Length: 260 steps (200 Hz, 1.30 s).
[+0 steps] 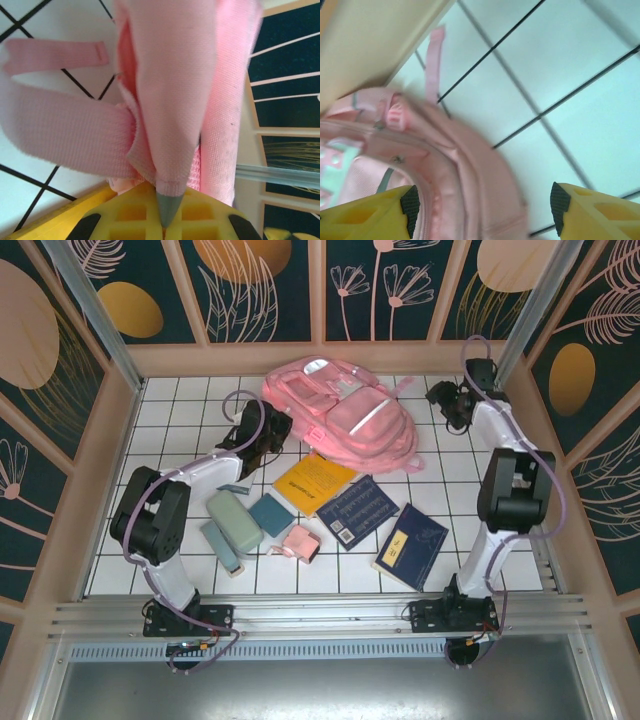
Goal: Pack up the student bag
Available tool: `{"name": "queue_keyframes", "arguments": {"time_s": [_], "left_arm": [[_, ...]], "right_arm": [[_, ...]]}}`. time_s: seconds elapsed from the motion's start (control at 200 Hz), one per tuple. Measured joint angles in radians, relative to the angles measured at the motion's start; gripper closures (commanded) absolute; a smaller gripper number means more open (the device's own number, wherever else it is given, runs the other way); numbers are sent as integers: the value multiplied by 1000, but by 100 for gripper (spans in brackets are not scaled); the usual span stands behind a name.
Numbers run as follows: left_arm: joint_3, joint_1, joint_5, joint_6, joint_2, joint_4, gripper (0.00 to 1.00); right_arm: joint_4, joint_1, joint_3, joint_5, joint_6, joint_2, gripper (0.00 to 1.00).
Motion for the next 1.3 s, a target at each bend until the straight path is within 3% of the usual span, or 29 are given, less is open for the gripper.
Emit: {"name": "queue_keyframes", "arguments": {"time_s": [0.115,0.33,0.425,0.576,0.696,0.911,1.076,1.301], "left_arm": [[2,-17,-30,-8,-2,-16,100],[41,-42,-43,-37,0,-37,100],[68,-51,-42,-55,0,-37,100],[104,-74,-37,-77,2,-41,100],[117,-88,-32,-89,2,-44,100],[118,-94,-32,-102,2,-59,100],[118,-101,-32,-108,0,-59,100],[118,-108,-32,-116,0,-59,100]], "right_arm": [[50,133,-162,177,-127,-251,34],[311,500,-407,137,-237,-625,38],[431,631,-555,119,-217,-678,37],[639,793,-814,119,-190,-634,36],[764,816,-900,120,-165,-548,35],[976,814,-903,185,-148,-391,31],[1069,816,-872,283,-174,-249,26],[1148,826,-823,441,-220,-126,26]]}}
